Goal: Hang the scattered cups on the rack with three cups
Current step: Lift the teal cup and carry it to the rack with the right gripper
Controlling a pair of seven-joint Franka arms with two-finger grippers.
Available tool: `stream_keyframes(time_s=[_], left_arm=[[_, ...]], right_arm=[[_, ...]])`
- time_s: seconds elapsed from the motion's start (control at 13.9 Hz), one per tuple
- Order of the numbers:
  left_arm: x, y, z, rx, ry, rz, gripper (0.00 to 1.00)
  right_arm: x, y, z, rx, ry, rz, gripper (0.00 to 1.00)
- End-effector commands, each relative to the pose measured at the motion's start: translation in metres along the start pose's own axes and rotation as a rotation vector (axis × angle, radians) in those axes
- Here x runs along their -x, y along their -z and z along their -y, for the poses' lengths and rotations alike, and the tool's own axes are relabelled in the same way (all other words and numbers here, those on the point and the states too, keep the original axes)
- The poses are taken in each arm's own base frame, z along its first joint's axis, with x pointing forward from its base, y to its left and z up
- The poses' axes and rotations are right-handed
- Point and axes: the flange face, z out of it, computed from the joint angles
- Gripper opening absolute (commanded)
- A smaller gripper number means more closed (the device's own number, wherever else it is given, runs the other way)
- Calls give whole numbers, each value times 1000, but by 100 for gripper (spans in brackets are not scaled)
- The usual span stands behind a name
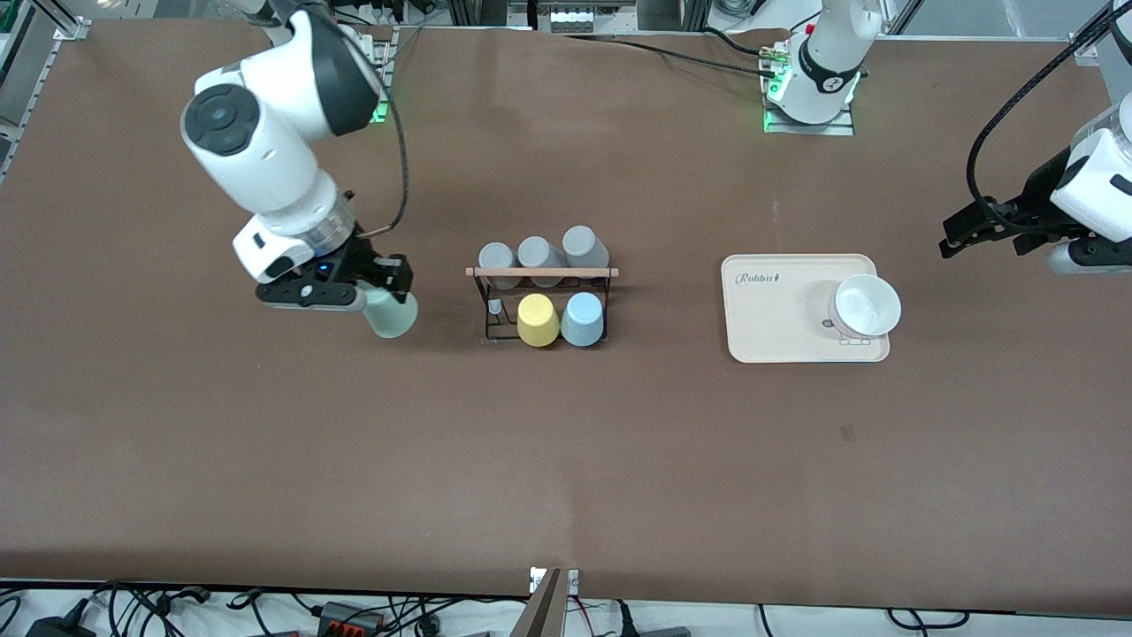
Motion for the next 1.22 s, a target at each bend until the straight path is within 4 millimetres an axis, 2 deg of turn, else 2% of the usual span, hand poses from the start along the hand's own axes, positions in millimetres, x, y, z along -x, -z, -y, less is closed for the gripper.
stream_keyframes(time_s=[0.0, 0.14, 0.29, 0.57, 0.79, 0.93, 1.15], left_arm=[[2, 6, 5, -26, -5, -9, 100], [1, 6, 5, -26, -5, -10, 100], [1, 6, 6, -26, -2, -14, 100], [-1, 7, 6, -25, -4, -24, 100], [-1, 7, 6, -25, -4, -24, 100], [-1, 7, 6, -25, -4, -24, 100], [-1, 7, 6, -25, -4, -26, 100]], right_arm=[[-7, -6, 42, 10, -29, -18, 12], [-7, -15, 68, -8, -27, -13, 12], [2, -28, 90, -11, 4, 2, 12], [17, -49, 107, 1, 37, 33, 13], [25, -63, 113, 9, 55, 53, 14], [31, -75, 109, 27, 62, 74, 14], [35, -82, 107, 37, 67, 87, 14]])
